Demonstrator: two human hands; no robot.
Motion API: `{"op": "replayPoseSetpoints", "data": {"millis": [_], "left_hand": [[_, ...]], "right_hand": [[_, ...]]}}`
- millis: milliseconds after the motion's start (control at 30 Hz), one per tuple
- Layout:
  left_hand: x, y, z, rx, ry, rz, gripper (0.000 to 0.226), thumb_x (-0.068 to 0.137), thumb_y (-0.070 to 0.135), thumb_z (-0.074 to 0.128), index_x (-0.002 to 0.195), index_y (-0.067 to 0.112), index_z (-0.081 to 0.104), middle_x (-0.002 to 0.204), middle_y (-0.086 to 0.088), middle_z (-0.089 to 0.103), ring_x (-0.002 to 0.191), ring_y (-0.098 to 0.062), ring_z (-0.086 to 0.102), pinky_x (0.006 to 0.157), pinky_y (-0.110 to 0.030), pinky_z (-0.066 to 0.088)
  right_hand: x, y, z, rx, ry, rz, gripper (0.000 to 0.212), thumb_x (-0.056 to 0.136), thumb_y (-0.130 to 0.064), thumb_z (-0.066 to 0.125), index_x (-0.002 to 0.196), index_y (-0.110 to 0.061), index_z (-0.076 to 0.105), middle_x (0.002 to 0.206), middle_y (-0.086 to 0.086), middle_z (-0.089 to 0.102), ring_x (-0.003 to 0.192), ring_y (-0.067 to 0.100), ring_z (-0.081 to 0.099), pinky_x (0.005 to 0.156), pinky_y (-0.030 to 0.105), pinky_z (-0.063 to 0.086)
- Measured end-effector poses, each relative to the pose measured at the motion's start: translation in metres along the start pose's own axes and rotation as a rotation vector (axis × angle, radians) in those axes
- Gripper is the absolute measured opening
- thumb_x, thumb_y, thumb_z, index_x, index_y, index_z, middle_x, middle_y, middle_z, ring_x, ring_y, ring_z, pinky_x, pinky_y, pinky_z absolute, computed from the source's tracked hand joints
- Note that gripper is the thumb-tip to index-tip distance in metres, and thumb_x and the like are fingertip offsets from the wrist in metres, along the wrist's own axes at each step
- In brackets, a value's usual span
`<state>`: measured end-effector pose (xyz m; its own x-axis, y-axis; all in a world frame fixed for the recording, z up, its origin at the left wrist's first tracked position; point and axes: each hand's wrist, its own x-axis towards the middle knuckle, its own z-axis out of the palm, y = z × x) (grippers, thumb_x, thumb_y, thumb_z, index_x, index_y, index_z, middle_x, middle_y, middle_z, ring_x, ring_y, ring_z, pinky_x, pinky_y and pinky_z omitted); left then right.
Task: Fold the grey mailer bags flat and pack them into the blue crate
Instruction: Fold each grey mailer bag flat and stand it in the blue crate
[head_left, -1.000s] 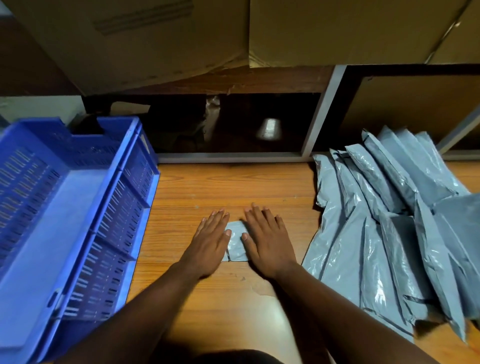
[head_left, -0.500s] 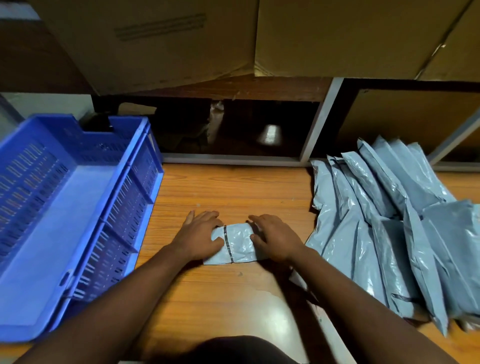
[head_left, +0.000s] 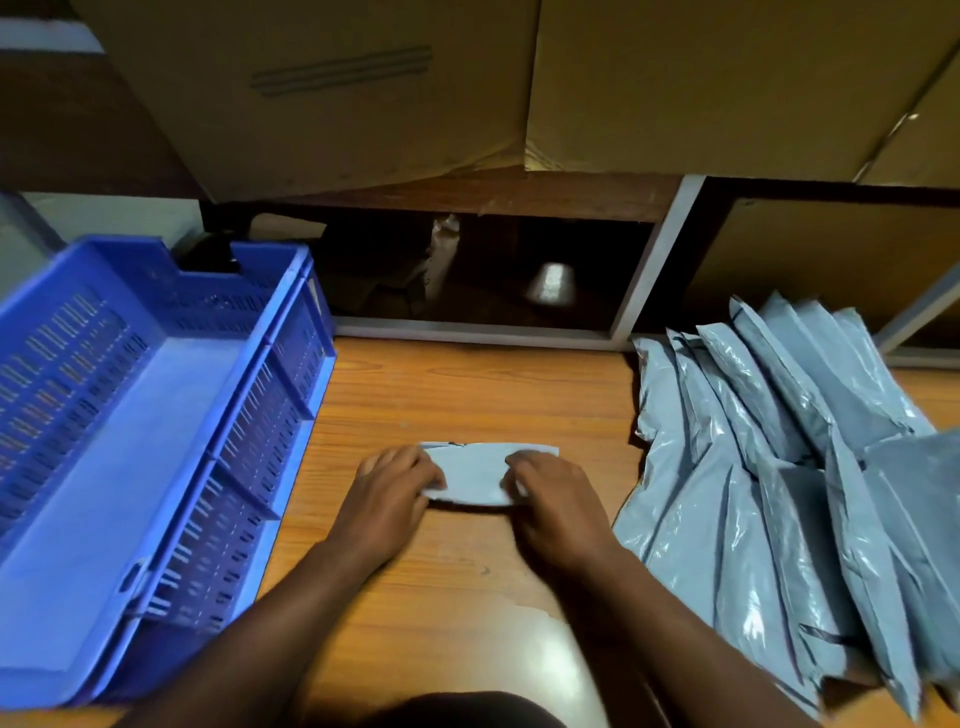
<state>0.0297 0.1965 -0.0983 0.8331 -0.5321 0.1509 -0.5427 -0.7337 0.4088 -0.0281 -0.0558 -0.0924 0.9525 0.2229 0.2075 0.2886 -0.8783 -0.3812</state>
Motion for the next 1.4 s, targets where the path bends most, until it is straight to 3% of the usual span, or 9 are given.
{"op": "replayPoseSetpoints", "data": {"millis": [133,267,367,500,700,933,1200,1300,1400], "left_hand": [[-0.015,0.002,0.008,-0.054,0.043,-0.110,0.018,0.087,0.043,0.057,0.103,0.036,0.064,0.103,0.022,0.056,0.105,-0.005,0.054,0.092,-0.027,0.035],[0.015,0.020,0.014,-0.093,0.120,-0.131,0.032,0.099,0.034,0.046,0.123,0.025,0.066,0.124,0.012,0.064,0.120,-0.010,0.056,0.096,-0.027,0.043],[0.040,0.027,0.035,-0.035,-0.107,-0.163,0.076,0.100,0.055,0.006,0.157,0.016,0.038,0.164,0.002,0.035,0.154,-0.014,0.023,0.126,-0.030,0.012],[0.035,0.021,0.055,0.108,-0.175,-0.200,0.096,0.091,0.064,-0.027,0.164,0.018,0.016,0.171,0.004,0.011,0.158,-0.012,0.002,0.128,-0.036,0.000],[0.034,0.018,0.065,0.166,-0.099,-0.176,0.065,0.106,0.041,0.005,0.161,0.014,0.029,0.169,0.000,0.022,0.157,-0.014,0.013,0.127,-0.039,0.009],[0.038,0.019,0.068,0.217,-0.133,-0.192,0.062,0.107,0.036,0.006,0.161,0.016,0.028,0.169,0.000,0.021,0.157,-0.017,0.013,0.126,-0.042,0.012],[0.040,0.017,0.059,0.160,-0.184,-0.210,0.064,0.104,0.045,0.004,0.164,0.023,0.009,0.171,0.007,0.004,0.158,-0.013,-0.002,0.128,-0.037,0.000],[0.050,0.014,0.046,0.005,-0.191,-0.247,0.060,0.107,0.053,0.019,0.164,0.034,0.009,0.167,0.016,0.008,0.155,-0.006,0.005,0.128,-0.034,0.010],[0.047,0.017,0.048,0.090,-0.221,-0.200,0.071,0.101,0.066,0.004,0.163,0.034,0.013,0.171,0.007,0.008,0.158,-0.014,0.002,0.129,-0.038,0.003]], "right_hand": [[-0.013,0.004,0.001,0.054,-0.004,0.049,0.031,0.094,-0.053,0.060,0.104,-0.026,0.072,0.135,-0.009,0.064,0.130,0.011,0.051,0.110,0.038,0.038],[0.027,-0.004,0.008,0.031,-0.016,0.101,0.036,0.103,-0.039,0.050,0.128,-0.023,0.070,0.148,-0.002,0.059,0.143,0.024,0.045,0.118,0.040,0.034],[0.047,-0.006,0.036,-0.061,-0.136,0.127,0.051,0.107,-0.038,0.034,0.152,-0.018,0.048,0.162,0.007,0.041,0.152,0.031,0.033,0.124,0.047,0.023],[0.038,-0.001,0.058,-0.186,-0.120,0.126,0.056,0.110,-0.041,0.025,0.155,-0.016,0.045,0.161,0.006,0.043,0.151,0.031,0.034,0.125,0.052,0.023],[0.038,-0.003,0.064,-0.201,-0.074,0.138,0.051,0.110,-0.035,0.032,0.155,-0.016,0.044,0.161,0.005,0.042,0.153,0.030,0.030,0.125,0.051,0.020],[0.041,0.000,0.066,-0.225,-0.088,0.121,0.052,0.110,-0.034,0.031,0.156,-0.014,0.042,0.163,0.004,0.039,0.153,0.030,0.030,0.124,0.052,0.022],[0.043,0.005,0.061,-0.080,-0.151,0.120,0.054,0.111,-0.036,0.026,0.159,-0.015,0.037,0.165,0.002,0.036,0.156,0.024,0.023,0.128,0.045,0.012],[0.039,0.019,0.051,-0.005,-0.157,0.177,0.055,0.111,-0.039,0.024,0.159,-0.017,0.037,0.166,0.001,0.035,0.156,0.020,0.024,0.128,0.039,0.010],[0.030,0.024,0.049,-0.045,-0.121,0.227,0.056,0.111,-0.042,0.021,0.161,-0.019,0.033,0.168,0.000,0.030,0.157,0.021,0.019,0.129,0.043,0.012]]}}
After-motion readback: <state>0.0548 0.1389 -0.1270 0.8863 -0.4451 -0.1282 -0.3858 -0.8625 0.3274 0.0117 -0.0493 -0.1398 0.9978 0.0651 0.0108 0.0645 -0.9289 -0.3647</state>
